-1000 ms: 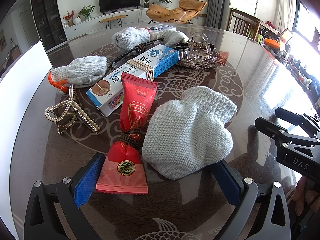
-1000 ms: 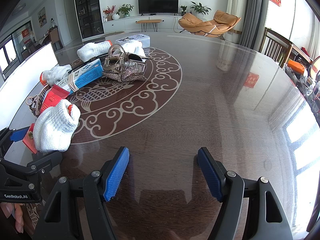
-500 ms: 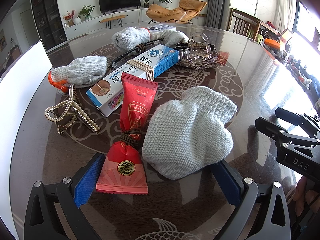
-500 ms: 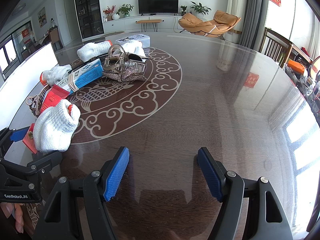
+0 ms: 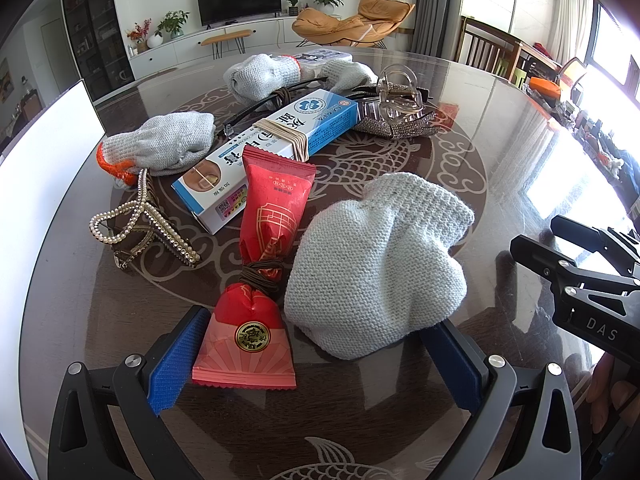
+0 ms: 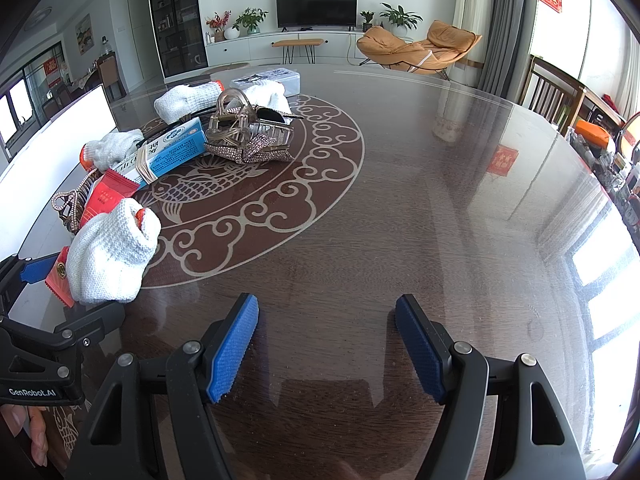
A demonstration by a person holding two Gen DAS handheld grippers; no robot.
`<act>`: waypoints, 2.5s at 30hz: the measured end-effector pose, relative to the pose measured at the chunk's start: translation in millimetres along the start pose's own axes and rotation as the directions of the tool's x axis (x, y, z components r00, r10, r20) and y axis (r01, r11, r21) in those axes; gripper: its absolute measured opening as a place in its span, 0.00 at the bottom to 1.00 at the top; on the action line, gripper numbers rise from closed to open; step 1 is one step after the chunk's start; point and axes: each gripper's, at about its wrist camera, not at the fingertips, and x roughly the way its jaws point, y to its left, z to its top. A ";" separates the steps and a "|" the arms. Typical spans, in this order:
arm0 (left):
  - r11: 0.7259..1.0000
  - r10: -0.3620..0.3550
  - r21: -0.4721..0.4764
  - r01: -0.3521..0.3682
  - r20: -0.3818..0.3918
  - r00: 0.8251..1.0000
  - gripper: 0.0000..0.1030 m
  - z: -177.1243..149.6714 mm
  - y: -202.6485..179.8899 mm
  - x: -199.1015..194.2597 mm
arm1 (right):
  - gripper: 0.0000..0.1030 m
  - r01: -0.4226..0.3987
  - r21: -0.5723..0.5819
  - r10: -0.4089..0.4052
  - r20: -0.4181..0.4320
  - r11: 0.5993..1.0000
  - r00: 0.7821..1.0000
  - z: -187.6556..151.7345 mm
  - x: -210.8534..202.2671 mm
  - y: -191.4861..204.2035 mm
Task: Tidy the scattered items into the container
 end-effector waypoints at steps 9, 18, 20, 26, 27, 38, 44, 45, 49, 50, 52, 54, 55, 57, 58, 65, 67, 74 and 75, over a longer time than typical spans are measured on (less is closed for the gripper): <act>1.000 0.000 -0.001 0.000 0.000 1.000 1.00 -0.1 -0.1 0.0 | 0.70 0.000 0.000 0.000 0.000 1.000 1.000 0.1 0.0 0.1; 1.000 0.000 0.000 0.000 0.000 1.000 1.00 -0.1 -0.1 -0.1 | 0.70 0.000 -0.001 0.000 0.000 1.000 1.000 0.2 0.2 0.4; 1.000 -0.007 0.006 0.007 -0.003 1.000 1.00 -1.6 1.5 -1.3 | 0.70 0.000 -0.001 0.000 0.000 1.000 1.000 0.1 0.0 0.2; 1.000 -0.014 -0.021 0.015 0.047 0.999 1.00 -26.3 23.8 -27.7 | 0.70 0.000 -0.001 0.000 0.000 1.000 1.000 0.2 0.1 0.3; 1.000 0.011 -0.018 -0.010 0.059 0.998 1.00 -30.5 28.3 -32.5 | 0.70 0.000 -0.001 0.000 0.000 1.000 1.000 0.2 0.2 0.5; 0.997 0.043 -0.078 -0.027 0.207 0.977 1.00 -54.2 67.1 -76.5 | 0.71 -0.264 0.103 0.263 0.031 0.959 0.964 10.8 -21.5 21.6; 0.997 0.037 -0.076 -0.027 0.142 0.989 1.00 -57.3 66.1 -66.7 | 0.70 -0.204 -0.180 0.198 -0.054 0.962 0.979 24.8 3.8 101.8; 0.997 0.031 -0.080 -0.020 0.139 0.990 1.00 -57.8 65.6 -66.7 | 0.70 -0.167 -0.188 0.166 -0.021 0.968 0.986 26.3 5.8 100.2; 0.997 -0.001 -0.074 0.011 0.138 0.990 1.00 -51.1 58.7 -66.0 | 0.70 -0.070 -0.113 0.074 0.028 0.991 0.997 39.1 -2.3 68.8; 0.998 -0.004 -0.068 0.013 0.130 0.992 1.00 -46.6 56.4 -62.2 | 0.70 -0.109 -0.094 0.112 0.032 0.990 0.993 38.9 -8.2 60.3; 0.998 0.005 -0.065 0.001 0.105 0.994 1.00 -38.7 51.0 -54.3 | 0.70 -0.160 -0.079 0.162 0.018 0.984 0.987 31.9 -20.1 44.4; 0.998 0.008 -0.068 -0.002 0.088 0.996 1.00 -31.6 46.0 -47.5 | 0.70 -0.165 -0.074 0.165 -0.003 0.983 0.986 16.9 -27.8 34.7; 0.998 0.006 -0.069 -0.001 0.082 0.997 1.00 -28.5 43.4 -44.7 | 0.70 -0.162 -0.066 0.162 -0.019 0.984 0.987 7.6 -29.5 29.5; 0.998 0.012 -0.062 -0.008 0.072 0.997 1.00 -23.6 37.6 -40.1 | 0.70 -0.154 -0.050 0.152 -0.042 0.987 0.987 -9.6 -31.6 21.2; 0.998 0.021 -0.057 -0.017 0.067 0.998 1.00 -21.2 34.8 -37.6 | 0.70 -0.145 -0.044 0.143 -0.051 0.988 0.988 -16.6 -31.0 17.4; 0.999 0.040 -0.026 -0.040 0.015 0.999 1.00 -11.8 23.4 -15.5 | 0.70 -0.065 -0.097 0.058 -0.071 0.993 0.996 -26.8 -22.3 23.8; 0.999 0.039 -0.025 -0.039 -0.002 0.999 1.00 -8.7 21.8 -7.7 | 0.70 -0.069 -0.088 0.063 -0.067 0.994 0.996 -25.1 -20.9 23.5; 0.998 0.025 -0.048 -0.026 -0.038 0.999 1.00 11.3 29.5 8.9 | 0.71 -0.052 -0.068 0.052 0.001 0.996 0.999 -28.0 -19.4 23.9; 0.999 0.012 -0.053 -0.014 -0.032 0.999 1.00 12.9 31.9 9.0 | 0.71 -0.053 -0.067 0.053 0.002 0.996 0.999 -27.7 -19.3 23.7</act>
